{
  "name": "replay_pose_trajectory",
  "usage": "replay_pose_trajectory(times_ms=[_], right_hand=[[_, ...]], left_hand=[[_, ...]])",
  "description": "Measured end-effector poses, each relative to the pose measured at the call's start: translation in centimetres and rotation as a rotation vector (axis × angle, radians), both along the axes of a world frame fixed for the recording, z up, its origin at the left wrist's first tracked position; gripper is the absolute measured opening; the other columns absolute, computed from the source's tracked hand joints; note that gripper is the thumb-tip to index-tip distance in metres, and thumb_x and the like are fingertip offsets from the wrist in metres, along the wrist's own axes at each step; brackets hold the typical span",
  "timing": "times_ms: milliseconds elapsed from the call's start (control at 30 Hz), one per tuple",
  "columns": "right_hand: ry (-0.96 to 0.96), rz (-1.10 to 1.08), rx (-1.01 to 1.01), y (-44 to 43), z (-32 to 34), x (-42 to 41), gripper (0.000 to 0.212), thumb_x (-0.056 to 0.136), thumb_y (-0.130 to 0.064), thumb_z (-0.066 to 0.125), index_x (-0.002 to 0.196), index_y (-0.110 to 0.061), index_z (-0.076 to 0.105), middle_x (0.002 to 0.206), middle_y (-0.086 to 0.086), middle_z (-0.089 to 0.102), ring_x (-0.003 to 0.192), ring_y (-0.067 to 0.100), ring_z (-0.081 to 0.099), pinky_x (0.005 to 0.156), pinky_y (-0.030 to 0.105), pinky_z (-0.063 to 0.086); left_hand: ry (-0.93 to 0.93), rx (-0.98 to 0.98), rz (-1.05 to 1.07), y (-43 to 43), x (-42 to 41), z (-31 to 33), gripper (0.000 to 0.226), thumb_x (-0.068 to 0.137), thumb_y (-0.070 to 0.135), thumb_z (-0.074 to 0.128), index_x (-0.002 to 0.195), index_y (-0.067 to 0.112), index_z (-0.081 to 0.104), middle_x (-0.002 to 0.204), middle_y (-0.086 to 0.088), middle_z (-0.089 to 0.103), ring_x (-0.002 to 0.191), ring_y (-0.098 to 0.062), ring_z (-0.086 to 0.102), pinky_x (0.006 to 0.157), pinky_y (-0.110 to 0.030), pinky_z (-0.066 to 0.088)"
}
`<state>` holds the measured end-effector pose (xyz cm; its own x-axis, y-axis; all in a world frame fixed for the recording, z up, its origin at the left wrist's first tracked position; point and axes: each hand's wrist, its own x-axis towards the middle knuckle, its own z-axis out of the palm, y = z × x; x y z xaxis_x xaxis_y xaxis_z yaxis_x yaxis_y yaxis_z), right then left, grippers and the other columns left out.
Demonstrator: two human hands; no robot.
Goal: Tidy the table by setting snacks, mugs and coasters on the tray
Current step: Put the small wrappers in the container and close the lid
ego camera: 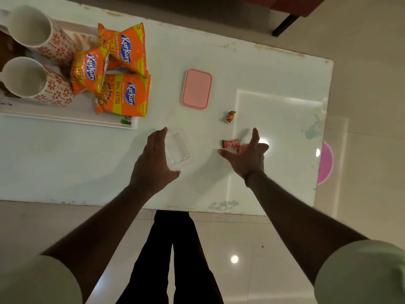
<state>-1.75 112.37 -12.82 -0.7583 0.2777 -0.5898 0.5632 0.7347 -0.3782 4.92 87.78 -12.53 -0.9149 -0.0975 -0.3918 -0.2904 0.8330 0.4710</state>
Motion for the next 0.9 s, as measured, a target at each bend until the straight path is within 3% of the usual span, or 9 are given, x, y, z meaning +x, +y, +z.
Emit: replay_pose_trajectory(times_ms=[167,333,467,567,700,767,900], right_hand=[[0.024,-0.139,-0.087,-2.6,-0.5,-0.8,0.125,0.059,-0.048,0.089,0.155,-0.033,0.009,0.135,0.011,0.027,0.123,0.034,0.045,0.1,0.04,0.045],[0.04,0.067,-0.079,-3.3,0.0,-3.8,0.111,0.068,-0.028,0.083,0.153,-0.042,0.014,0.126,0.005,0.026,0.106,0.03,0.057,0.092,0.038,0.055],[-0.01,0.281,-0.047,-3.8,0.5,-6.1,0.082,0.071,-0.015,0.071,0.141,-0.04,0.036,0.121,0.003,0.025,0.1,0.031,0.058,0.07,0.042,0.062],[-0.027,0.401,0.02,-3.9,0.4,-6.5,0.056,0.074,-0.011,0.065,0.124,-0.03,0.049,0.12,0.006,0.028,0.096,0.032,0.058,0.071,0.044,0.061],[0.025,0.565,0.115,-4.1,0.1,-5.6,0.021,0.077,-0.012,0.063,0.097,-0.018,0.058,0.112,0.009,0.042,0.081,0.031,0.055,0.065,0.031,0.046],[0.049,0.544,0.093,-4.1,0.1,-4.8,0.012,0.076,-0.013,0.065,0.086,-0.017,0.06,0.103,0.006,0.048,0.075,0.027,0.053,0.063,0.029,0.04],[0.11,0.246,-0.12,-5.1,1.6,-3.6,0.01,0.068,-0.01,0.071,0.076,-0.012,0.064,0.079,-0.001,0.058,0.074,0.019,0.062,0.067,0.032,0.053]], left_hand=[[-0.004,0.008,0.009,-0.1,0.3,0.0,0.125,0.05,0.048,0.088,0.148,0.022,0.015,0.15,-0.003,0.027,0.127,-0.027,0.049,0.089,-0.041,0.052],[0.006,0.013,0.023,-0.1,0.4,0.0,0.124,0.049,0.05,0.088,0.147,0.022,0.017,0.148,-0.003,0.03,0.126,-0.026,0.05,0.087,-0.043,0.053],[0.006,0.018,0.013,-0.1,0.4,0.0,0.124,0.05,0.05,0.088,0.147,0.021,0.016,0.149,-0.004,0.03,0.125,-0.027,0.05,0.087,-0.042,0.053],[0.003,0.026,-0.005,-0.3,0.3,0.0,0.125,0.05,0.049,0.088,0.148,0.021,0.015,0.149,-0.003,0.028,0.125,-0.026,0.05,0.086,-0.04,0.053],[-0.014,0.046,-0.017,-0.5,0.1,0.1,0.124,0.05,0.046,0.088,0.148,0.023,0.015,0.15,-0.002,0.028,0.128,-0.026,0.048,0.088,-0.04,0.052],[-0.019,0.061,-0.028,-0.5,-0.1,0.2,0.124,0.049,0.044,0.089,0.148,0.023,0.016,0.15,-0.001,0.028,0.129,-0.025,0.046,0.089,-0.04,0.051],[-0.023,0.088,-0.095,-0.9,-0.5,0.5,0.124,0.048,0.039,0.089,0.148,0.026,0.017,0.151,0.001,0.029,0.132,-0.023,0.043,0.093,-0.04,0.051]])
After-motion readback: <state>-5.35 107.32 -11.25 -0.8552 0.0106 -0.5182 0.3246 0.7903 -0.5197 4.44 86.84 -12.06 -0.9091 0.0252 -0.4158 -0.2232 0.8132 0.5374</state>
